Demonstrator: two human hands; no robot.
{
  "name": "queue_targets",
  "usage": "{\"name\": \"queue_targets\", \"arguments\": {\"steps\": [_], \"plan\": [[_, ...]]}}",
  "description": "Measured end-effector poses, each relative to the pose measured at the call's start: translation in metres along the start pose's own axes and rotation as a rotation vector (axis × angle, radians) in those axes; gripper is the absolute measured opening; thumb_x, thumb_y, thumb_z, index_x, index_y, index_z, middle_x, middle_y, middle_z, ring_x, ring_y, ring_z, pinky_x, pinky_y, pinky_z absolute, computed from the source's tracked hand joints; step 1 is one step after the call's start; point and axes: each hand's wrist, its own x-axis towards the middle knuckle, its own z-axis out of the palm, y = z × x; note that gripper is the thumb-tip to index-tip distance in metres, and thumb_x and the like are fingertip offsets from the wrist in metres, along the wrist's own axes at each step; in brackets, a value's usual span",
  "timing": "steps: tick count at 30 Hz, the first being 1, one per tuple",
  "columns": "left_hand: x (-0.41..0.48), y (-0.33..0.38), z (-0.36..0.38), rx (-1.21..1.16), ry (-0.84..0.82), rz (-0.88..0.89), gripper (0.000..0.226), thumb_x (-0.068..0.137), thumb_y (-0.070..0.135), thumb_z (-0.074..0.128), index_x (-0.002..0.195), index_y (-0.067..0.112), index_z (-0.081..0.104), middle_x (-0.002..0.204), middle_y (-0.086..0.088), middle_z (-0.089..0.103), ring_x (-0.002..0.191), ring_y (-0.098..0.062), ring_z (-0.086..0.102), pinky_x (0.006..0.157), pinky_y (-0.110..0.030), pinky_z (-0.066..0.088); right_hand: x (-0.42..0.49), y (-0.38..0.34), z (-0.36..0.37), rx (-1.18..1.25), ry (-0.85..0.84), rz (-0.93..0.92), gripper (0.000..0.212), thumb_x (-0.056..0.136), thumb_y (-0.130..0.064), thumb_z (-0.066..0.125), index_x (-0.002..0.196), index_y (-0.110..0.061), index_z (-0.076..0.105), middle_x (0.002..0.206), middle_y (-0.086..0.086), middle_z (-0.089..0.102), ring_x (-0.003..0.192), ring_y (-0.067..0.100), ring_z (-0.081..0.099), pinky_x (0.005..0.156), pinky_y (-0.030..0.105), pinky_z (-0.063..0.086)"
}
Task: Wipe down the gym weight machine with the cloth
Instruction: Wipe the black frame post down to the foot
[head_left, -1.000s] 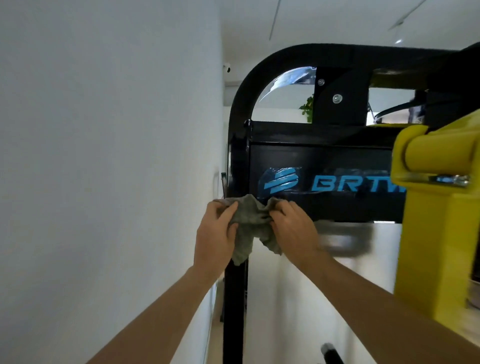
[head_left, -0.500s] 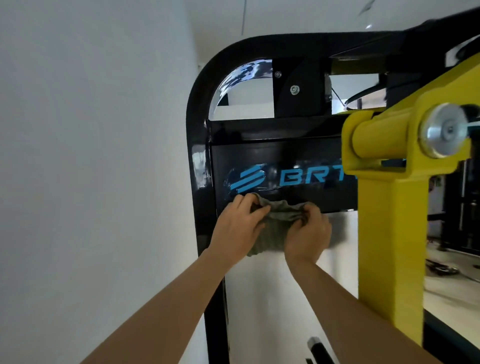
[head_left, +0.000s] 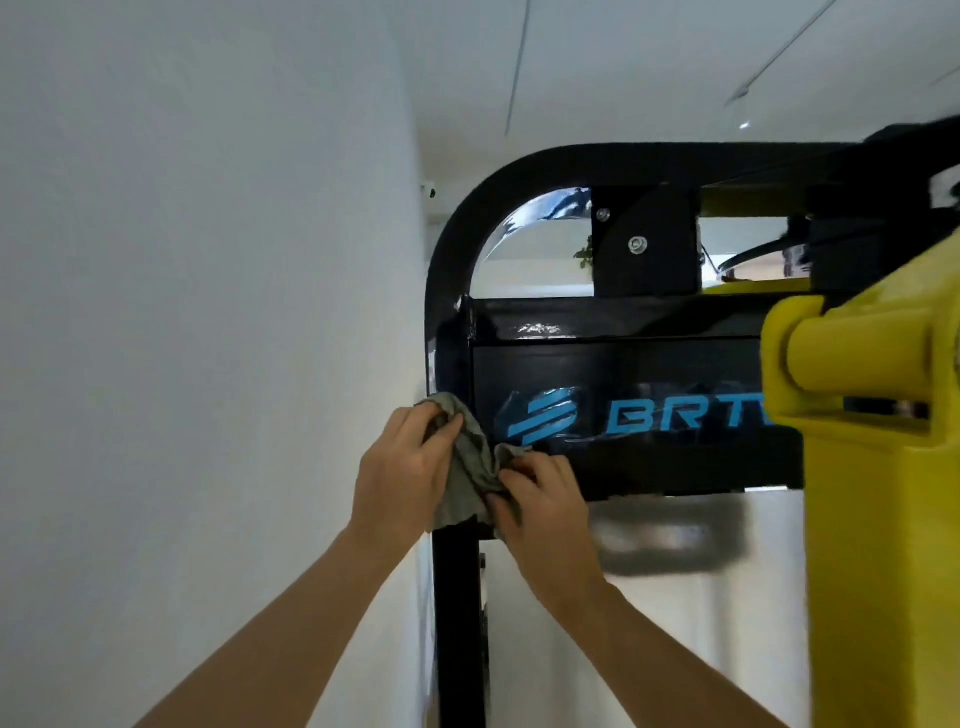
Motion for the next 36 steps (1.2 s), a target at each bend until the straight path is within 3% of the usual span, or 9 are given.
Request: {"name": "queue_targets", "arguments": {"steps": [2, 5, 9, 13, 17, 21, 27, 31, 36], "plan": [[0.01, -0.015, -0.003, -0.005, 0.021, -0.024, 0.039, 0.094, 0.025, 0.057, 0.121, 0.001, 0.071, 0.113, -0.015, 0.07, 0.095, -0.027, 0.064, 0.069, -0.033, 0.061, 0.023, -0.012, 0.006, -0.017, 0.021, -0.102, 0.016, 0.082, -0.021, 0.071, 0.095, -0.012, 0.074, 0.102, 0.003, 0.07, 0.098, 0.018, 0.06, 0.091, 0.024, 0.05], [0.03, -0.028, -0.008, -0.002, 0.019, 0.009, 0.032, 0.097, 0.018, 0.057, 0.122, 0.002, 0.07, 0.117, -0.012, 0.069, 0.094, -0.026, 0.063, 0.066, -0.036, 0.061, 0.059, -0.02, 0.011, -0.006, 0.042, -0.142, 0.016, 0.077, -0.006, 0.081, 0.091, -0.008, 0.074, 0.096, 0.007, 0.069, 0.09, 0.024, 0.062, 0.081, 0.032, 0.057], [0.057, -0.033, -0.012, -0.111, 0.021, -0.117, 0.047, 0.096, 0.034, 0.047, 0.128, 0.006, 0.067, 0.13, -0.008, 0.063, 0.104, -0.024, 0.058, 0.081, -0.032, 0.054, 0.112, -0.018, 0.005, -0.006, 0.105, -0.15, 0.015, 0.08, 0.002, 0.074, 0.092, -0.004, 0.072, 0.095, 0.009, 0.068, 0.089, 0.026, 0.058, 0.081, 0.028, 0.048], [0.081, -0.034, -0.006, -0.091, -0.012, -0.133, 0.055, 0.097, 0.047, 0.048, 0.133, 0.008, 0.063, 0.134, -0.009, 0.059, 0.113, -0.024, 0.053, 0.09, -0.031, 0.05, 0.156, -0.003, -0.012, -0.043, 0.18, -0.098, 0.018, 0.076, 0.008, 0.073, 0.092, -0.001, 0.073, 0.091, 0.013, 0.067, 0.084, 0.031, 0.059, 0.073, 0.039, 0.054], [0.107, -0.027, 0.002, 0.018, 0.005, -0.053, 0.045, 0.094, 0.038, 0.062, 0.129, 0.01, 0.067, 0.129, -0.011, 0.062, 0.113, -0.026, 0.052, 0.088, -0.035, 0.052, 0.168, 0.021, -0.035, -0.084, 0.219, -0.037, 0.012, 0.08, 0.007, 0.071, 0.089, 0.0, 0.074, 0.088, 0.012, 0.068, 0.081, 0.03, 0.059, 0.068, 0.04, 0.055], [0.135, -0.013, 0.01, 0.101, -0.027, 0.109, 0.04, 0.093, 0.041, 0.064, 0.124, 0.016, 0.071, 0.123, -0.004, 0.068, 0.109, -0.024, 0.056, 0.085, -0.036, 0.052, 0.167, 0.044, -0.054, -0.147, 0.252, 0.07, 0.013, 0.081, 0.007, 0.069, 0.091, 0.0, 0.075, 0.09, 0.014, 0.069, 0.083, 0.032, 0.058, 0.07, 0.04, 0.054], [0.161, 0.022, 0.026, 0.034, -0.118, 0.199, 0.043, 0.089, 0.034, 0.073, 0.129, 0.021, 0.068, 0.117, 0.0, 0.072, 0.101, -0.023, 0.063, 0.082, -0.038, 0.053, 0.161, 0.065, -0.075, -0.167, 0.304, 0.398, 0.024, 0.089, 0.006, 0.061, 0.111, 0.002, 0.072, 0.111, 0.02, 0.065, 0.102, 0.038, 0.056, 0.086, 0.045, 0.05], [0.162, 0.029, 0.031, 0.04, -0.09, 0.271, 0.041, 0.08, 0.026, 0.083, 0.119, 0.019, 0.074, 0.113, -0.005, 0.073, 0.095, -0.026, 0.064, 0.073, -0.037, 0.056, 0.162, 0.067, -0.077, -0.169, 0.278, 0.509, 0.026, 0.09, 0.006, 0.057, 0.112, 0.001, 0.071, 0.108, 0.018, 0.062, 0.101, 0.036, 0.055, 0.083, 0.043, 0.046], [0.139, 0.004, 0.018, 0.063, 0.036, 0.237, 0.012, 0.087, 0.021, 0.077, 0.093, 0.011, 0.079, 0.096, -0.006, 0.071, 0.082, -0.025, 0.061, 0.066, -0.037, 0.056, 0.158, 0.049, -0.075, -0.135, 0.084, 0.354, 0.024, 0.09, 0.004, 0.058, 0.104, -0.004, 0.075, 0.103, 0.011, 0.062, 0.096, 0.029, 0.059, 0.086, 0.039, 0.051]]}}
